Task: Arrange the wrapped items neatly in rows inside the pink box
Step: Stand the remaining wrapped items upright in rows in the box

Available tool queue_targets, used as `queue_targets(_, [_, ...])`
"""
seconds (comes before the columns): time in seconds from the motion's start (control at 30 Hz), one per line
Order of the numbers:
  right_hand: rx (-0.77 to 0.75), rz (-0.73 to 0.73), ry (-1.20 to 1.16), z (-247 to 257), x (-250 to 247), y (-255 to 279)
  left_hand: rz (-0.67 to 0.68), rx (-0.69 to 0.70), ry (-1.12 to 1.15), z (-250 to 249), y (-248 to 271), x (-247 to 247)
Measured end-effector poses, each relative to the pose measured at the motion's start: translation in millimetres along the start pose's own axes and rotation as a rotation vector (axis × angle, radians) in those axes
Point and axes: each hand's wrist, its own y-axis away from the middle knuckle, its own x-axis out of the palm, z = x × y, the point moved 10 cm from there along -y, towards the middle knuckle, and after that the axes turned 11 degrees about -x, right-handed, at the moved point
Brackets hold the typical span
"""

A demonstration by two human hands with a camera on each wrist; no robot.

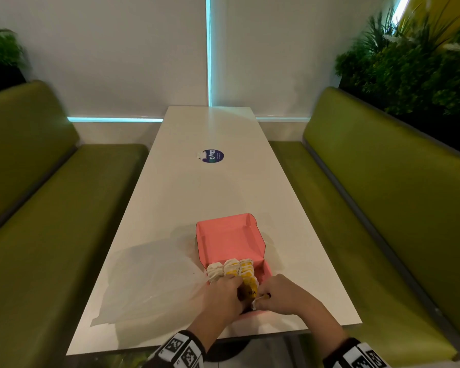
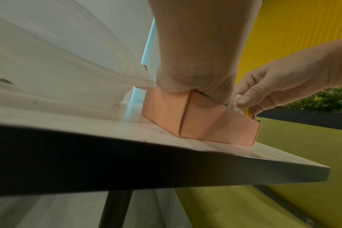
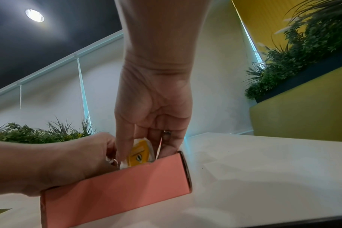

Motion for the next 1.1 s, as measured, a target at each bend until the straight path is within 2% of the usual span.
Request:
queue_targets(0.3, [0.024, 0.064, -0.003, 5.7, 11.3, -3.5, 0.009, -0.009, -0.031, 0.3, -1.0, 1.4])
queue_targets(0.57, [0.029, 0.221, 0.045, 12.2, 19.6, -4.2, 0.008, -0.006, -0.032, 1.5, -0.9, 1.2])
queue_targets(0.77, [0.017, 0.208, 0.003, 12.2, 22.2, -2.0, -0.016, 0.012, -0.009, 0.2, 0.6, -1.0])
queue_targets(1.0, [0.031, 0.254, 0.068, 9.4, 24.7, -1.8, 0.014, 0.014, -0.006, 0.4, 0.2, 4.4])
queue_targets(1.1, [0.033, 0.248, 0.029, 9.5, 22.3, -2.3, 0.043, 0.044, 0.043, -0.4, -0.3, 3.2])
